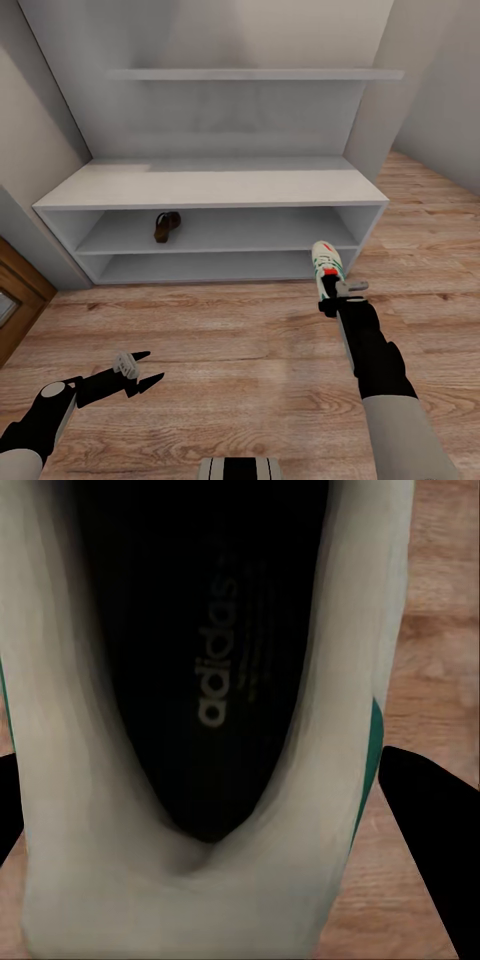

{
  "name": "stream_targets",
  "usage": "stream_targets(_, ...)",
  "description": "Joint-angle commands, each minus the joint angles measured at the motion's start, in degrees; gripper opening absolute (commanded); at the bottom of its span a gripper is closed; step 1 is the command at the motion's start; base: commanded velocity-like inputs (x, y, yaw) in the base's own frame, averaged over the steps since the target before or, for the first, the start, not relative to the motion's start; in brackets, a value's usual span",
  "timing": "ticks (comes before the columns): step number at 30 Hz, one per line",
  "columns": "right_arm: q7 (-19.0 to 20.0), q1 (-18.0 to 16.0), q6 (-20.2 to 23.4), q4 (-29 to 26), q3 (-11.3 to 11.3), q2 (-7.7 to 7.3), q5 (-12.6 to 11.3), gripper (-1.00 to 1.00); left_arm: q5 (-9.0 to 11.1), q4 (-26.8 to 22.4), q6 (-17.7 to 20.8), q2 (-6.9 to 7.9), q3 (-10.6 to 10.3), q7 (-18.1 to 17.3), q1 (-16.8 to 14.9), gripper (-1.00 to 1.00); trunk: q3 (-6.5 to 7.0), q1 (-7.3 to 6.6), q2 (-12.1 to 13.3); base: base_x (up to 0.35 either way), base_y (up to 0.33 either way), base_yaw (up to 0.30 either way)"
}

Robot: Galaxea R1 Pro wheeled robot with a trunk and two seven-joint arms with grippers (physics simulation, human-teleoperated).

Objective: Pick up the two gym shoes and the two sandals from the corridor floor and place them onto the hallstand (shoe rack) in the corridor, making sure they are on the rack and not on the floor. Arrange them so the two gym shoes are next to each other and the two sandals are next to each other.

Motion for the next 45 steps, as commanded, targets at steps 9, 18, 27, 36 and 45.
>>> stream_targets(9,0.37,-0.09,0.13,0.22,0.01,0.01,0.17,-1.00,-0.58,-0.04,-0.58,-0.05,0.27,-0.19,-0.04,1.00,-0.04,-0.01,-0.02,0.000,0.000,0.000)
stream_targets(18,0.51,-0.12,0.06,2.40,0.01,-0.01,0.11,-1.00,-0.59,0.03,-0.66,0.39,-0.74,-0.19,-0.04,1.00,-0.04,-0.01,-0.02,0.071,0.000,0.000)
stream_targets(27,0.43,-0.11,0.03,2.67,0.01,-0.02,0.11,-1.00,-3.88,0.05,-0.67,0.56,-0.87,-0.23,-0.04,1.00,-0.04,-0.01,-0.02,0.122,0.000,0.000)
stream_targets(36,0.43,-0.11,0.03,2.68,0.01,-0.02,0.11,-1.00,-5.03,0.05,-2.18,0.60,-0.88,-5.87,-0.04,1.00,-0.04,-0.01,-0.02,0.102,0.000,0.000)
stream_targets(45,0.43,-0.08,0.01,2.72,-0.05,-0.10,0.06,-1.00,-5.04,0.05,-3.03,0.59,-0.87,-7.11,-0.04,1.00,-0.04,-0.01,-0.02,0.180,0.000,0.000)
